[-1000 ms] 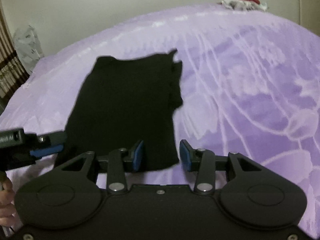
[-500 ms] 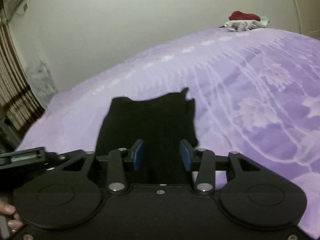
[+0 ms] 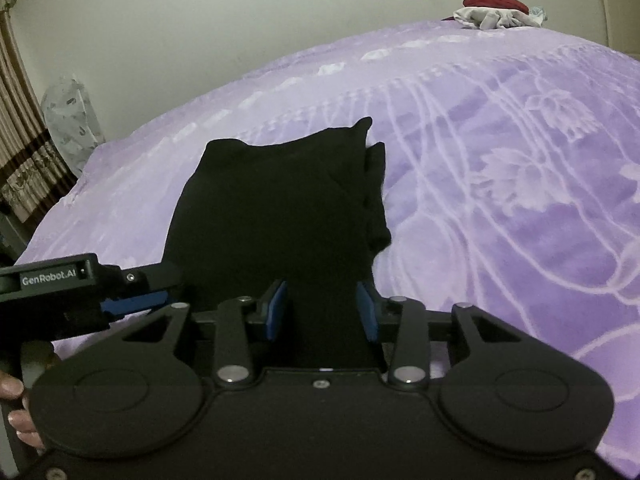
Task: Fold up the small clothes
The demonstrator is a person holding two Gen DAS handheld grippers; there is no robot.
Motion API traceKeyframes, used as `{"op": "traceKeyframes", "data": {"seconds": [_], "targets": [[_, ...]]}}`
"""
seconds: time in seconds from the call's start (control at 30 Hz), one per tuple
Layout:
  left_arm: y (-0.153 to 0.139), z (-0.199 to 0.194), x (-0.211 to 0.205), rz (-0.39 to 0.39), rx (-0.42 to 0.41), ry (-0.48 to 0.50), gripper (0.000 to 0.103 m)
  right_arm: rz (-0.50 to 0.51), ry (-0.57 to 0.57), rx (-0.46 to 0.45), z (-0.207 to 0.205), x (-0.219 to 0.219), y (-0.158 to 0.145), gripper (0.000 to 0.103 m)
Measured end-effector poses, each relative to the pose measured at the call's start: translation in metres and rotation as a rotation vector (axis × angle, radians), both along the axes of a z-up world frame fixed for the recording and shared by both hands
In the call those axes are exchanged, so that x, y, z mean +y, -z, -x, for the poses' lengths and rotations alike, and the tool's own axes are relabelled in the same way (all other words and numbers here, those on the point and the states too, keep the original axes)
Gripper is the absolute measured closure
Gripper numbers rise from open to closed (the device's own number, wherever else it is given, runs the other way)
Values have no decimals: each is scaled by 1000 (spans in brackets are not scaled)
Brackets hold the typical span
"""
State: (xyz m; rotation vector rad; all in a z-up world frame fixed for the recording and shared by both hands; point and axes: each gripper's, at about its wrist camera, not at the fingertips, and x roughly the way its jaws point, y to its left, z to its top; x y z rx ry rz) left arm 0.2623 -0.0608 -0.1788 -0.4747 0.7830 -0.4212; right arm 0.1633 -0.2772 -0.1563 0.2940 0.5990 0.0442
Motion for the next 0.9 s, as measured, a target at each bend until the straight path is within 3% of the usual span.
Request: {"op": "traceKeyframes", "data": {"seconds": [0.1, 0.27, 0.53, 0.7, 0.8, 0.9], "targets": [[-12, 11, 2, 16, -19, -16, 58, 8, 10, -15, 4, 2, -4, 71], [-21, 43, 7, 53, -59, -1, 56, 31, -35, -124, 26, 11, -25, 68], [10, 50, 10, 28, 26, 11, 55, 33, -54, 45, 15, 12, 0, 68], [8, 50, 12, 33, 25, 40, 54, 75, -81, 49, 15, 17, 2, 67], [3, 45, 25, 92, 36, 29, 52, 112, -99, 41, 15, 21, 0, 66], [0, 35, 43, 127, 37, -35, 49, 45, -106, 6, 15, 10, -6, 63]]}}
